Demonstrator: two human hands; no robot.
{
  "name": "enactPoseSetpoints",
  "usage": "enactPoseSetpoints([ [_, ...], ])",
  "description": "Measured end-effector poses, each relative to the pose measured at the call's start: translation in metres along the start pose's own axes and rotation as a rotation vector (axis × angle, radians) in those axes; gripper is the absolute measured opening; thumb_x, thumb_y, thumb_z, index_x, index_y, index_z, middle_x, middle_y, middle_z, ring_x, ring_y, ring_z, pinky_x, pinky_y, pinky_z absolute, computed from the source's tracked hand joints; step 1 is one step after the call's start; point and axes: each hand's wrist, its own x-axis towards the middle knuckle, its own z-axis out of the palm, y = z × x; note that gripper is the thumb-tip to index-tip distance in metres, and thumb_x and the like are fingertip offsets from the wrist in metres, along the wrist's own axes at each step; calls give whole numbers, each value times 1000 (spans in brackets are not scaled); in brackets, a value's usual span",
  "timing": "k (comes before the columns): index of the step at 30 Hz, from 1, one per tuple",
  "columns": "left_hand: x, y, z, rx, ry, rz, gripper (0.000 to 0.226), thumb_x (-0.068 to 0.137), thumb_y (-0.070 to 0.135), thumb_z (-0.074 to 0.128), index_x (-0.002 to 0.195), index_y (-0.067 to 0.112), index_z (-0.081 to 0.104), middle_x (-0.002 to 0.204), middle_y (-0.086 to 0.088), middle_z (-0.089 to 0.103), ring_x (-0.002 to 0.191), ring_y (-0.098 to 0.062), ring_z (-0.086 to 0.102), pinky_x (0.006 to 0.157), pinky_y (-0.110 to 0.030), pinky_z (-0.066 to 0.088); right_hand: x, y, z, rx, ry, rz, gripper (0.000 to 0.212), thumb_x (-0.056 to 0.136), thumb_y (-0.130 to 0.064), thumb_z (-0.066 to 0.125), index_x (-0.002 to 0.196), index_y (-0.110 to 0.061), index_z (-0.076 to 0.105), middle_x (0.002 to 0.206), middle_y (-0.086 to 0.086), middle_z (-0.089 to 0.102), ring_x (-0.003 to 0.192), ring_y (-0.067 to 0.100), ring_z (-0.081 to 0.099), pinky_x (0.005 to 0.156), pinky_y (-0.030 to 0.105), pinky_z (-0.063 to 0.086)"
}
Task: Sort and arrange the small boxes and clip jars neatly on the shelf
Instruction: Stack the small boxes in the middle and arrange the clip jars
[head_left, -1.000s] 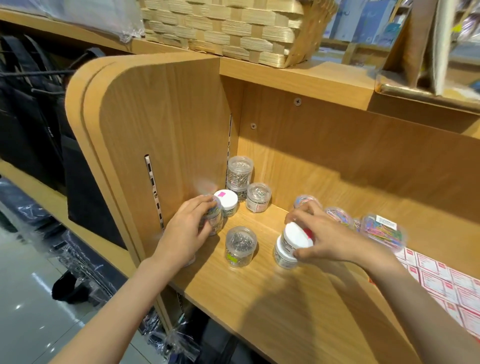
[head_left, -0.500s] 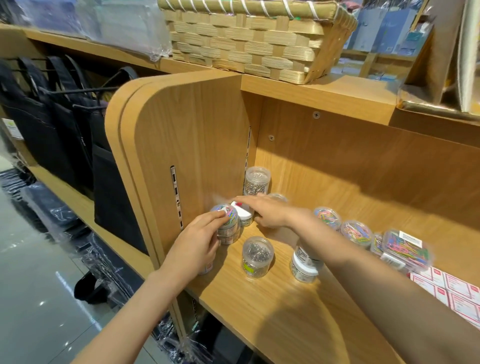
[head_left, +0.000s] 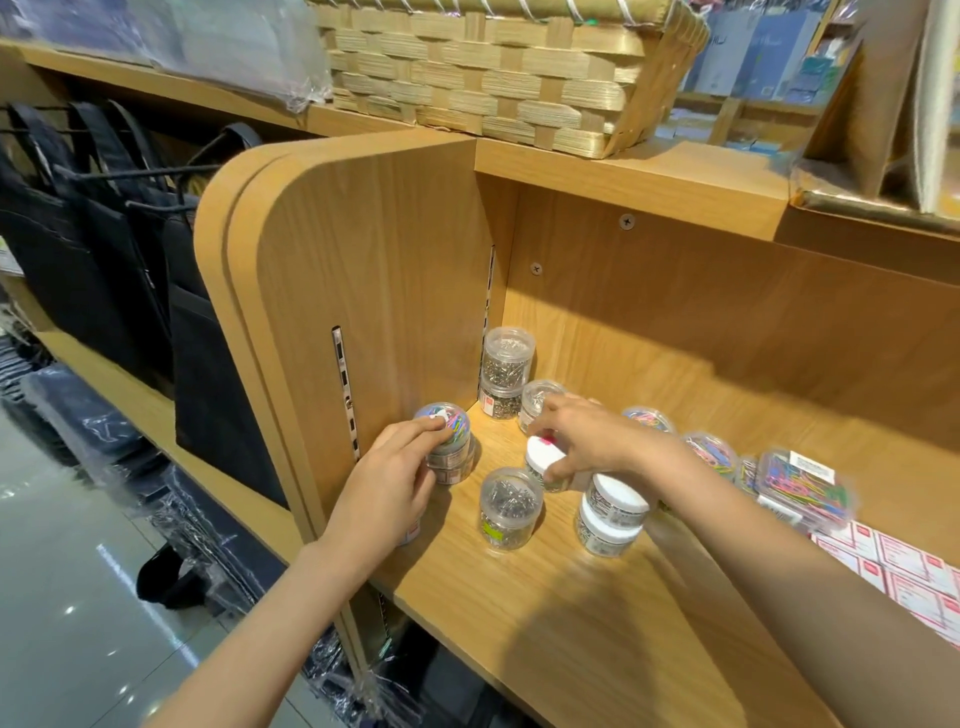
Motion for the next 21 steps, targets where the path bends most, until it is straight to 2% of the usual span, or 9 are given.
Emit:
enactPoseSetpoints([
  [2, 0, 1, 2, -11, 5, -3, 42, 71, -10, 65, 110, 3, 63, 113, -6, 63, 108, -14, 47, 97, -21, 32, -8, 9, 1, -23, 40, 61, 48, 74, -34, 72, 115, -17, 56, 102, -3, 43, 100, 14, 36, 85, 32, 30],
  [5, 0, 0, 5, -6, 21, -4, 41, 71, -10, 65, 109, 3, 63, 112, -6, 63, 107, -15, 48, 96, -23, 33, -12, 18, 3, -29, 126, 151, 37, 75, -32, 71, 104, -13, 59, 101, -1, 50, 100, 19, 43, 79, 30, 28],
  [8, 1, 1, 5, -5, 26, -10, 37, 73, -6, 62, 109, 4, 63, 112, -6, 62, 106, -15, 48, 95, -23, 34, -9, 20, 4, -31, 170, 196, 29, 76, -31, 71, 95, -17, 53, 93, -4, 45, 95, 17, 41, 77, 30, 24],
  [10, 2, 1, 6, -9, 39, -1, 36, 72, -4, 60, 108, 4, 63, 111, -6, 63, 105, -14, 46, 92, -23, 35, -8, 19, 2, -17, 172, 223, 31, 75, -31, 72, 90, -20, 47, 90, -5, 46, 90, 16, 40, 77, 31, 24],
  [15, 4, 3, 6, -24, 29, -18, 40, 71, -10, 65, 108, 4, 63, 111, -6, 63, 106, -12, 45, 93, -22, 33, -6, 22, 7, -3, 254, 277, 23, 79, -24, 67, 94, -14, 53, 90, -2, 51, 89, 18, 48, 82, 33, 30],
  [17, 4, 3, 6, -27, 26, -14, 40, 72, -10, 65, 109, 4, 63, 112, -6, 63, 107, -11, 44, 94, -20, 32, -8, 22, 8, 5, 267, 271, 26, 80, -24, 67, 99, -14, 52, 93, -1, 51, 94, 19, 49, 83, 33, 30],
  [19, 4, 3, 7, -49, 15, -20, 40, 73, -9, 62, 111, 4, 63, 114, -6, 62, 108, -11, 44, 96, -17, 29, -15, 20, 4, 103, 308, 234, 34, 81, -28, 66, 109, -13, 53, 103, 1, 53, 102, 19, 48, 87, 32, 33],
  [21, 5, 2, 7, -85, 5, -22, 41, 75, -3, 55, 115, 6, 61, 117, -6, 61, 111, -10, 43, 97, -15, 27, -21, 6, -3, 273, 360, 147, 39, 81, -32, 67, 113, -12, 54, 109, 0, 55, 101, 14, 49, 87, 25, 38],
])
